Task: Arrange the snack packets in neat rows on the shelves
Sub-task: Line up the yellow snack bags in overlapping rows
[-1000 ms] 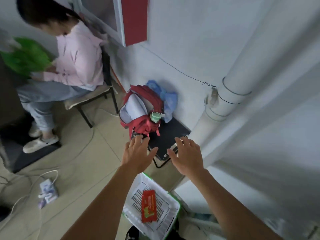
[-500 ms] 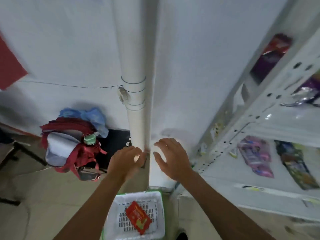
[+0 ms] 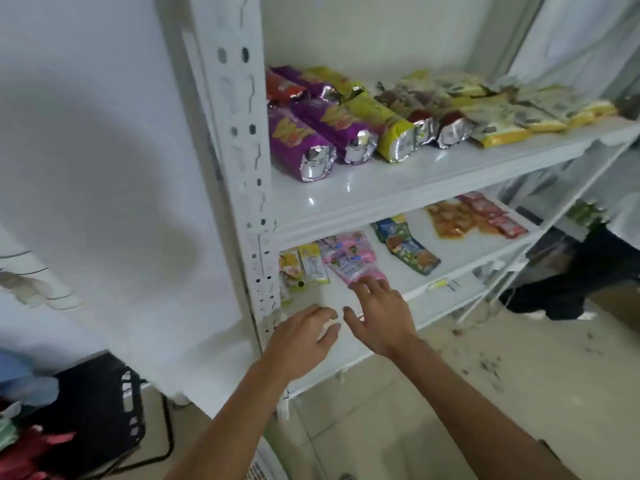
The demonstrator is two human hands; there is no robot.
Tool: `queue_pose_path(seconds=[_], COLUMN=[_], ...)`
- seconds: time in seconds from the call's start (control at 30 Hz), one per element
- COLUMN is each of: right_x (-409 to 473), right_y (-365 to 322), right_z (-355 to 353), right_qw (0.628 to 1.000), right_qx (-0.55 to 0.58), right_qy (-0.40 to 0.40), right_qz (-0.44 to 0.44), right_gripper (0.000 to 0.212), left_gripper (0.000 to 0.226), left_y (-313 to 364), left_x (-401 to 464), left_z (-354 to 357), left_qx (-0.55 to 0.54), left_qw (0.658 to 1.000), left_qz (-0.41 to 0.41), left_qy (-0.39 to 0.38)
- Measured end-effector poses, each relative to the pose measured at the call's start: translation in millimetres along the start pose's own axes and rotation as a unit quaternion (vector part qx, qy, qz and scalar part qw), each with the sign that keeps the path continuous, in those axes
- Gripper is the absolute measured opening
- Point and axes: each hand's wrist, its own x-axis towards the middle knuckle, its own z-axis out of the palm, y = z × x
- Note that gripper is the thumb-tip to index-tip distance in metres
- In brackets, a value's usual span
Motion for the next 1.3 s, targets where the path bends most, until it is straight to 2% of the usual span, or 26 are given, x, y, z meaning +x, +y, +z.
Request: queue_pose_path(seconds=[0.07,0.17,0.27,0.37,0.43,0.5,0.67,0.83,1.0,1.2,1.3], right_x=[1,0,-1,-3,-3,1,27,68,114,145,155], right_y=[19,49,84,123,147,168,214,245,263,302,326], right_z=[-21,-51,-74,-95,-111,-126,-156,-176,-196,-207,-212], right_qw=[0.998,0.992,0.987,0.982,0.979,0.977,0.97,0.965,0.962,0.959,0.953], right_qx=[-0.024,-0.029,-0.041,-0.011,0.012,0.022,0.048,0.095,0.101,0.114,0.131], right_qy=[-0.028,-0.028,-0.011,0.019,0.035,0.062,0.124,0.154,0.182,0.188,0.2], right_qz=[0.057,0.121,0.153,0.186,0.201,0.205,0.203,0.188,0.177,0.181,0.184], right_gripper=[0.075,0.091,0.089,0.076,0.085,0.093,0.079,0.077,0.057,0.064,0.063], left_gripper=[0.034,0.037,0.037,0.031,0.025,0.022,0.018,0.019,0.022,0.018,0.018], left_y=[23,57,96,144,180,212,265,281,296,310,321], left_x=[32,73,106,138,159,179,221,267,317,369,394], left_z=[6,7,1,-7,-14,-22,-42,-57,-63,-61,-52], left_qx=[-0.025,-0.01,0.009,0.011,0.019,0.021,0.0,0.012,0.012,-0.043,-0.051], left_qw=[0.999,0.998,0.996,0.992,0.987,0.983,0.975,0.977,0.972,0.961,0.963], left_qz=[0.029,0.062,0.087,0.124,0.151,0.17,0.189,0.18,0.192,0.218,0.22], left_qy=[-0.02,-0.008,0.009,0.025,0.043,0.067,0.114,0.116,0.134,0.166,0.15])
